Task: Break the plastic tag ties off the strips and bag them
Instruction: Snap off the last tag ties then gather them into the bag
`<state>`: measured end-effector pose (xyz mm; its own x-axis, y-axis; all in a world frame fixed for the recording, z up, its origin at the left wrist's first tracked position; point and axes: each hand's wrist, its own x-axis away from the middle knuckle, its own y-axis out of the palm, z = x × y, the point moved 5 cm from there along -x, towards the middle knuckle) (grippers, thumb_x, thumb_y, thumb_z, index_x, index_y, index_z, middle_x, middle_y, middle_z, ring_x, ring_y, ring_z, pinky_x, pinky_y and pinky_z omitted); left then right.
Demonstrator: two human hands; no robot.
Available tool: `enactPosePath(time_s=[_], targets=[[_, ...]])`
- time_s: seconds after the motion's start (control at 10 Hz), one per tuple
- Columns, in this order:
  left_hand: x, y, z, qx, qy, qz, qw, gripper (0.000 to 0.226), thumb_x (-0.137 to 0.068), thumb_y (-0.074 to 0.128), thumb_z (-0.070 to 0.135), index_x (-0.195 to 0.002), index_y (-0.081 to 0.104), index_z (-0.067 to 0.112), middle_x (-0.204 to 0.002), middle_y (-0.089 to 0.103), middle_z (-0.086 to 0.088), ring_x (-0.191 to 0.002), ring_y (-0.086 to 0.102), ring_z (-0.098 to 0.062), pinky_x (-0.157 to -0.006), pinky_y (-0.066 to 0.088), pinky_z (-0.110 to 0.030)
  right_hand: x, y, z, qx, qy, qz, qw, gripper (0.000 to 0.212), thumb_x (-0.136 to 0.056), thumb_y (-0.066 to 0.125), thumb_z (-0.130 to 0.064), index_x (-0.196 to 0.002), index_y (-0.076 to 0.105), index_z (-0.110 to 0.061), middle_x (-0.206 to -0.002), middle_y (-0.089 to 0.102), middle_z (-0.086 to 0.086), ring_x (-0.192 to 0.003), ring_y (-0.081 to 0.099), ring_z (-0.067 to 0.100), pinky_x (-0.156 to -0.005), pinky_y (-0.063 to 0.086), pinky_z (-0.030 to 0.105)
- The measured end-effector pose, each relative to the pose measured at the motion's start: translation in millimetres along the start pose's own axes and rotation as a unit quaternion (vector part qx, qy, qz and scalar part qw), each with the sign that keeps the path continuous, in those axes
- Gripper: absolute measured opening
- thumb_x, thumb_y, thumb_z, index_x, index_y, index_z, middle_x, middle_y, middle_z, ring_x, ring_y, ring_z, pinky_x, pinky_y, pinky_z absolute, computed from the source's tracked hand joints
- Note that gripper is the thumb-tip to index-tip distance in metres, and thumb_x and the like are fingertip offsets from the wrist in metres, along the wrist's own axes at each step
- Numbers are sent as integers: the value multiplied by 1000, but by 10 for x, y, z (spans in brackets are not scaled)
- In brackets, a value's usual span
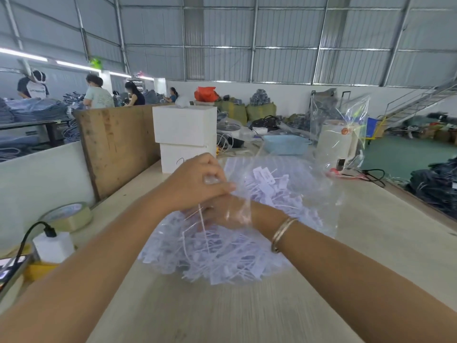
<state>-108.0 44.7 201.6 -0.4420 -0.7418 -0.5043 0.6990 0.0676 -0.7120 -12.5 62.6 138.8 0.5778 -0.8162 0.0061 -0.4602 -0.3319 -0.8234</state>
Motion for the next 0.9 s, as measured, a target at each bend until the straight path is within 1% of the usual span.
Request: enactPosePath(time_s=[0.1, 0.2, 0.3, 0.4, 0.5, 0.6, 0.7, 0.8, 0.9], targets=[[4, -56, -8, -68, -3, -32, 997, 43, -69, 53, 65, -66, 71, 26, -81, 59, 10, -73, 53, 0, -68, 37, -22, 407, -245, -62, -110, -11, 31, 993, 32, -91, 51, 1, -118, 56, -15, -115, 62, 19, -101, 63, 24, -89, 50, 30], [-28, -174, -81, -253, -53, -108, 960, 44, -82, 55, 60, -51, 64, 29, -68, 60, 4, -66, 54, -8, -61, 42, -29, 713, -660, 94, -194, -68, 177, 962, 38, -91, 42, 7, -91, 69, -21, -93, 70, -7, -70, 66, 3, -68, 54, 21], [-10, -78, -240, -356, -136, -209, 901, 29, -89, 55, 41, -65, 61, 24, -74, 60, 5, -70, 52, -12, -54, 36, -23, 954, -785, -44, 72, -180, 311, 930, 37, -89, 54, -41, -125, 50, -38, -134, 47, -18, -121, 45, 0, -103, 36, 28], [-18, 82, -296, -397, -161, -222, 876, 20, -87, 53, 27, -69, 57, 19, -71, 57, 3, -73, 51, -16, -49, 31, -23, 733, -509, 184, 471, -83, 249, 842, 107, -63, 39, -87, -146, -7, -36, -157, -4, -5, -142, -19, 17, -109, -20, 50], [-38, -100, -442, -305, -243, -183, 903, 34, -88, 58, 38, -73, 68, 10, -74, 70, -4, -70, 63, -18, -59, 45, -23, 605, -590, 512, 465, 31, 235, 853, 85, -75, 36, -78, -145, 18, -34, -144, 35, -3, -143, 13, 19, -109, -16, 56], [69, -188, -651, -184, -320, -157, 916, 51, -85, 57, 57, -75, 67, 8, -79, 71, -7, -74, 65, -23, -71, 49, -27, 587, -526, 538, 396, 1, 301, 867, 52, -86, 45, -60, -122, 59, -25, -112, 58, 3, -113, 50, 26, -97, 40, 48], [131, -22, -617, -437, -272, -102, 851, 45, -84, 49, 65, -90, 57, 20, -98, 57, 1, -98, 54, -19, -75, 34, -32, 600, -283, 524, 311, -36, 408, 858, 27, -82, 67, -37, -98, 72, -16, -95, 65, 7, -98, 60, 32, -72, 54, 43], [128, 219, -170, -535, -43, 30, 843, 37, -84, 53, 20, -120, 49, 25, -118, 51, 2, -109, 49, -19, -90, 31, -36, 563, -191, 560, 285, -37, 475, 832, 17, -76, 75, -27, -90, 75, -17, -95, 69, 5, -101, 63, 30, -73, 52, 43], [131, 376, 50, -436, 37, 21, 899, 45, -83, 48, 27, -128, 46, 25, -128, 50, 2, -118, 45, -19, -99, 29, -37, 482, -192, 541, 262, -41, 491, 830, 15, -78, 71, -29, -88, 75, -19, -95, 69, 3, -101, 64, 28, -73, 51, 42]])
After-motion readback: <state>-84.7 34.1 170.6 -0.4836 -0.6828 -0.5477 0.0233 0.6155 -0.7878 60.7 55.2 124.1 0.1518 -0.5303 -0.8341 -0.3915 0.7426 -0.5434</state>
